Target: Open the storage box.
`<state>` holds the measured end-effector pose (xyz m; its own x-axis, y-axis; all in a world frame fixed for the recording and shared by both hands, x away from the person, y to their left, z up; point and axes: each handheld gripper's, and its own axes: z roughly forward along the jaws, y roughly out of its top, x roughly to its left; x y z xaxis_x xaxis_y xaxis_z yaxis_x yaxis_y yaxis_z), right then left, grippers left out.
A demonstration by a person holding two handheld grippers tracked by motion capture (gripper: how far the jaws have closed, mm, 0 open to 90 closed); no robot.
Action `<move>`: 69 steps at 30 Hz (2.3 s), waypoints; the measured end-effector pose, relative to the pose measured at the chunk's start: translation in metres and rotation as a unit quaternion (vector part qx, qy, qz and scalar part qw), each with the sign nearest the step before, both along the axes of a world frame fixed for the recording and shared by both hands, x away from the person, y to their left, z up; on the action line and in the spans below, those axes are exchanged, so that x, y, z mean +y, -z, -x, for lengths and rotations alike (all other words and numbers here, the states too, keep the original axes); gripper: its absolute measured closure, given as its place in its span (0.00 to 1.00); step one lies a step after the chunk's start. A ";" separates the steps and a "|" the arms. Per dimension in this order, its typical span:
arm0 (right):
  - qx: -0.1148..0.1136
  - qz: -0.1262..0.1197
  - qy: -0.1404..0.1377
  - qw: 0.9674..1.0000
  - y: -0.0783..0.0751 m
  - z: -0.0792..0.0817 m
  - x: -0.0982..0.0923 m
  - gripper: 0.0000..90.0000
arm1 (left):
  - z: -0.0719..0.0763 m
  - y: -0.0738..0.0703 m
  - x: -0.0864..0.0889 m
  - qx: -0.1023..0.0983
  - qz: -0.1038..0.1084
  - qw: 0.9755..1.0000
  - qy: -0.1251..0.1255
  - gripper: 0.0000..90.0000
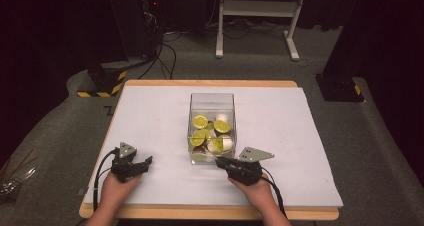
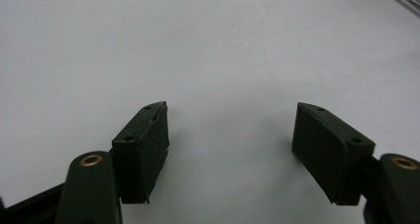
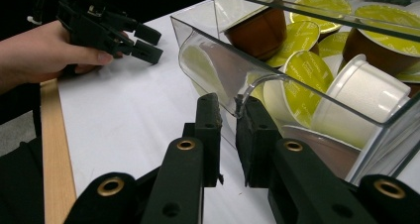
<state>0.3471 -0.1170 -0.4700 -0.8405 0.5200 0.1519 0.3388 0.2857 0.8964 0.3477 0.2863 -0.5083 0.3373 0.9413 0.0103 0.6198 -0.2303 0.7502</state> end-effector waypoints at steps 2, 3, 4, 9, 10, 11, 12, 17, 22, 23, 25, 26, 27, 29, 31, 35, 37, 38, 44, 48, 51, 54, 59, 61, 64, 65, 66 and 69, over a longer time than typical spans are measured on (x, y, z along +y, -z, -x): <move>0.000 0.000 -0.001 1.000 0.000 0.002 0.000 0.90 | 0.000 0.000 0.000 0.000 0.000 1.000 0.000 0.34; 0.001 -0.001 -0.001 1.000 0.000 0.003 -0.001 0.90 | 0.000 0.000 0.000 -0.001 0.000 1.000 0.000 0.34; 0.000 -0.001 -0.002 1.000 0.000 0.004 -0.001 0.90 | 0.000 0.000 0.000 -0.001 0.000 1.000 0.000 0.34; 0.002 -0.004 -0.003 1.000 0.001 0.009 -0.002 0.90 | 0.000 0.000 0.000 -0.001 0.000 1.000 -0.001 0.34; 0.003 -0.005 -0.004 1.000 0.001 0.011 -0.002 0.90 | 0.000 0.000 0.000 -0.001 0.000 1.000 -0.001 0.34; 0.004 -0.005 -0.005 1.000 0.001 0.012 -0.002 0.90 | 0.000 0.000 0.000 -0.001 0.000 1.000 -0.001 0.34; 0.003 -0.005 -0.006 1.000 0.001 0.013 -0.002 0.90 | 0.000 0.000 0.000 -0.001 0.000 1.000 -0.001 0.34; 0.005 -0.004 -0.016 1.000 0.002 0.019 -0.002 0.91 | 0.000 0.000 0.000 -0.001 0.000 1.000 -0.001 0.34; 0.007 -0.007 -0.015 1.000 0.002 0.024 -0.002 0.91 | 0.000 0.000 0.000 -0.001 0.000 1.000 -0.001 0.34; 0.007 -0.007 -0.017 1.000 0.002 0.025 -0.002 0.91 | 0.000 0.000 0.000 -0.001 0.000 1.000 -0.001 0.34; 0.008 -0.007 -0.019 1.000 0.002 0.026 -0.002 0.91 | 0.000 0.000 0.000 -0.002 0.000 1.000 -0.001 0.34; 0.008 -0.008 -0.021 1.000 0.002 0.027 -0.003 0.91 | 0.000 0.000 0.000 -0.002 0.000 1.000 -0.001 0.34; 0.010 -0.008 -0.021 1.000 0.003 0.028 -0.003 0.92 | 0.000 0.000 0.000 -0.002 0.000 1.000 -0.001 0.34; 0.010 -0.008 -0.024 1.000 0.002 0.030 -0.003 0.92 | 0.000 0.000 0.000 -0.002 0.000 1.000 -0.001 0.34; 0.009 -0.008 -0.026 1.000 0.002 0.032 -0.003 0.92 | 0.000 0.000 0.000 -0.001 0.000 1.000 -0.001 0.34; 0.009 -0.006 -0.030 1.000 0.002 0.035 -0.004 0.92 | 0.000 0.000 0.000 -0.001 0.000 1.000 -0.001 0.34; 0.011 -0.007 -0.031 0.999 0.002 0.036 -0.005 0.92 | 0.000 0.000 0.000 -0.002 0.000 1.000 -0.001 0.34; 0.011 -0.007 -0.031 0.999 0.002 0.036 -0.005 0.92 | 0.000 0.000 0.000 -0.002 0.000 1.000 -0.001 0.34; 0.013 -0.004 -0.032 0.999 0.003 0.042 -0.008 0.92 | 0.000 0.000 0.000 -0.001 0.000 1.000 -0.001 0.34; 0.015 -0.003 -0.035 0.999 0.004 0.045 -0.009 0.92 | 0.000 0.000 0.000 -0.001 0.000 1.000 -0.001 0.34; 0.015 -0.002 -0.038 0.999 0.004 0.047 -0.008 0.92 | 0.000 0.000 0.000 -0.002 0.000 1.000 -0.001 0.34; 0.012 -0.001 -0.043 0.999 0.003 0.050 -0.008 0.93 | 0.000 0.000 0.000 -0.002 0.000 1.000 -0.001 0.34; 0.013 0.001 -0.043 0.999 0.004 0.052 -0.009 0.92 | 0.000 0.000 0.000 -0.001 0.000 1.000 -0.001 0.34; 0.013 0.001 -0.043 0.999 0.004 0.053 -0.010 0.92 | 0.000 0.000 0.000 -0.002 0.000 1.000 -0.001 0.34; 0.014 0.000 -0.043 0.999 0.004 0.054 -0.011 0.92 | 0.000 0.000 0.000 -0.002 0.000 1.000 -0.001 0.34; 0.014 0.000 -0.044 0.999 0.004 0.054 -0.011 0.92 | 0.000 0.000 0.000 -0.002 0.000 1.000 -0.001 0.34; 0.014 -0.001 -0.044 0.999 0.004 0.054 -0.011 0.92 | 0.000 0.000 0.000 -0.001 0.000 1.000 -0.001 0.34; 0.014 0.000 -0.046 0.999 0.004 0.055 -0.011 0.93 | 0.000 0.000 0.000 -0.002 0.000 1.000 -0.001 0.34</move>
<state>0.2919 -0.1281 -0.4738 -0.8805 0.4400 0.1763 0.3358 0.3166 0.8871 0.3476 0.2861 -0.5085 0.3353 0.9420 0.0116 0.6179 -0.2292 0.7521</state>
